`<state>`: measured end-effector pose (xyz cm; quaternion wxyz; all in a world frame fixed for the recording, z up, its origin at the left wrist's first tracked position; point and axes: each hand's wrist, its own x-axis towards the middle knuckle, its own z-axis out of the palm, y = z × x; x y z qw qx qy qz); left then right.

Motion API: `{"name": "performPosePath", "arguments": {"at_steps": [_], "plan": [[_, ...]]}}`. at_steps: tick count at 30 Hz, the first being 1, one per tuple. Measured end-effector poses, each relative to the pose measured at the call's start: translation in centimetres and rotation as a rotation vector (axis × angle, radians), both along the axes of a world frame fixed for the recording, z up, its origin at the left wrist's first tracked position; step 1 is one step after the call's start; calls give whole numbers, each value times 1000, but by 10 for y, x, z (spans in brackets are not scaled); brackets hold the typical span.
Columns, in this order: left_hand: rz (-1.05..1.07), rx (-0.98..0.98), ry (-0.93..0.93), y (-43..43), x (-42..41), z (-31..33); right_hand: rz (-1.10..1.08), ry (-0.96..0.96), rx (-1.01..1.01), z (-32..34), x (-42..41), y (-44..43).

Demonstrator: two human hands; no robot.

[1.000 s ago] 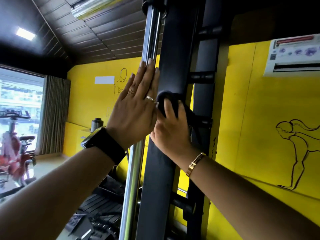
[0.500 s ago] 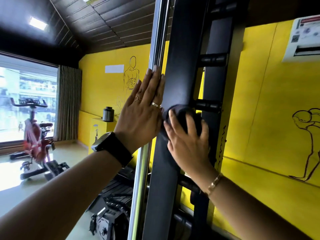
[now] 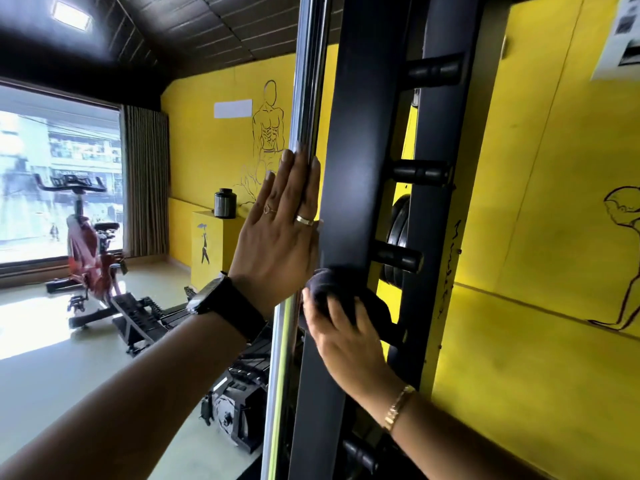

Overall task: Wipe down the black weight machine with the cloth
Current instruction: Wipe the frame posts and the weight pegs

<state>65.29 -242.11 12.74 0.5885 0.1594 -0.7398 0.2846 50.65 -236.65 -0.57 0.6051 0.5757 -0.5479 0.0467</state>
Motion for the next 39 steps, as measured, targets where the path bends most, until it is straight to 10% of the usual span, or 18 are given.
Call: {"name": "performPosePath", "arguments": {"at_steps": [8, 20, 29, 39], "plan": [[7, 15, 6, -2, -1, -27, 100, -112, -241, 66, 12, -10], [-43, 91, 13, 2, -2, -66, 9, 31, 294, -68, 7, 1], [-66, 117, 36, 0, -3, -88, 152, -102, -141, 18, 11, -5], [-51, 148, 52, 4, -5, -108, 97, -26, 364, -99, 19, -11]]}}
